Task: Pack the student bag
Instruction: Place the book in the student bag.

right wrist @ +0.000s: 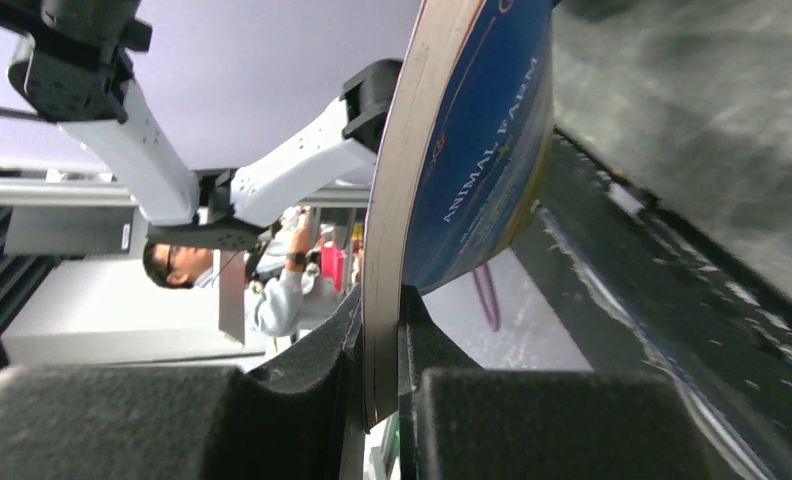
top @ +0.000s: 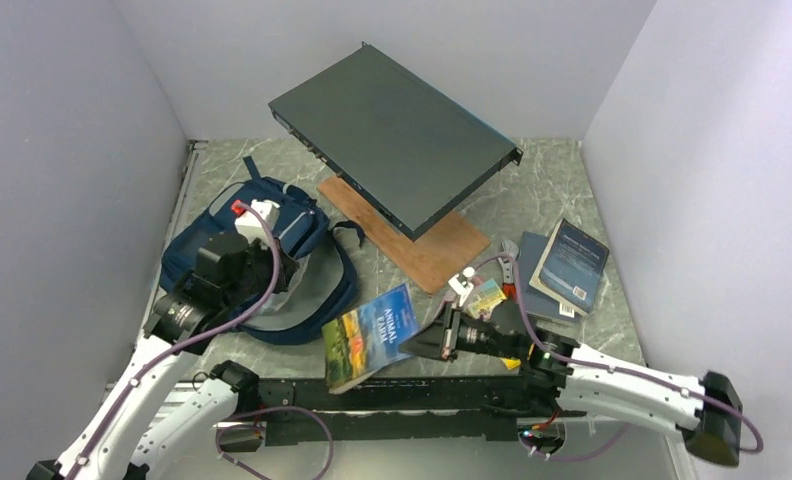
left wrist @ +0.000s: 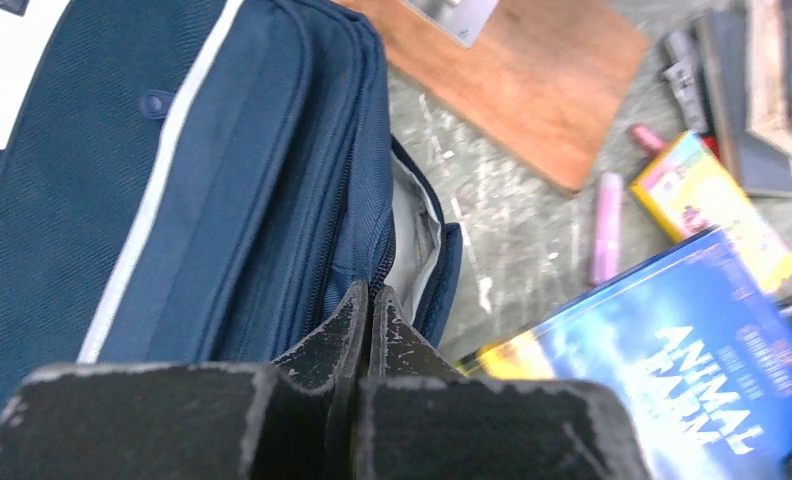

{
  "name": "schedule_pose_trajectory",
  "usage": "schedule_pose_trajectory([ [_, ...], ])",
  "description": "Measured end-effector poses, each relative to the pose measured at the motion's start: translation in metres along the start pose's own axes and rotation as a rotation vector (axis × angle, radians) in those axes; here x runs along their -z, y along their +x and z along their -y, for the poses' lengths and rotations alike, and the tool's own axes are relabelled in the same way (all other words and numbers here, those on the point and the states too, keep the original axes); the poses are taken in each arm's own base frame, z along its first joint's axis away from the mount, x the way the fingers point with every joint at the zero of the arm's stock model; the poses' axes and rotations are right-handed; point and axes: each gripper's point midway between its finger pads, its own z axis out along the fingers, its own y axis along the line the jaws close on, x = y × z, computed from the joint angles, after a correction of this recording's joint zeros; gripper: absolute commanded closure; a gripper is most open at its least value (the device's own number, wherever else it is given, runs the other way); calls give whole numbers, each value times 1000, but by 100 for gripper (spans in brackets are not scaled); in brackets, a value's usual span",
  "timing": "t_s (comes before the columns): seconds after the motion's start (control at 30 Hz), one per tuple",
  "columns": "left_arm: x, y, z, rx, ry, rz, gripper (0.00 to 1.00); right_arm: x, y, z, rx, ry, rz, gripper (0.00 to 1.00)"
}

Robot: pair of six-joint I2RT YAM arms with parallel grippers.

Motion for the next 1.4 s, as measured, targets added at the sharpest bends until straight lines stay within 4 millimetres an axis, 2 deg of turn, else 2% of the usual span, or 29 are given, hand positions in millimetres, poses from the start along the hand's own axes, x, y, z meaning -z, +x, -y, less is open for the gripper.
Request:
schedule_pose_trajectory([
  [0.17,19,-19,18,62,81,61,100,-24,32,-19,9,-64,-43,100],
  [0.27,27,-19,20,68,94,68,100,-36,38,-28,2,-91,-38,100],
  [0.47,30,-12,19,69,93,38,100,-46,28,-57,-10,-158,8,100],
  [0.63,34,-11,20,71,97,45,100,-42,19,-96,-5,-228,28,100],
  [0.73,38,-13,18,70,91,63,100,-36,16,-112,-2,-260,31,100],
  [0.9,43,-9,10,59,61,76,100,-34,21,-120,-21,-277,9,100],
  [1.1,28,11,6,68,55,31,100,-34,16,-130,-4,-269,23,100],
  [1.17,27,14,7,70,62,18,100,-36,12,-127,3,-251,51,100],
  [1.23,27,14,9,70,70,17,100,-39,6,-116,2,-224,83,100],
  [1.3,29,13,9,70,72,25,100,-45,2,-94,0,-187,117,100],
  [1.4,30,11,6,72,60,41,100,-63,1,-49,0,-113,154,100],
])
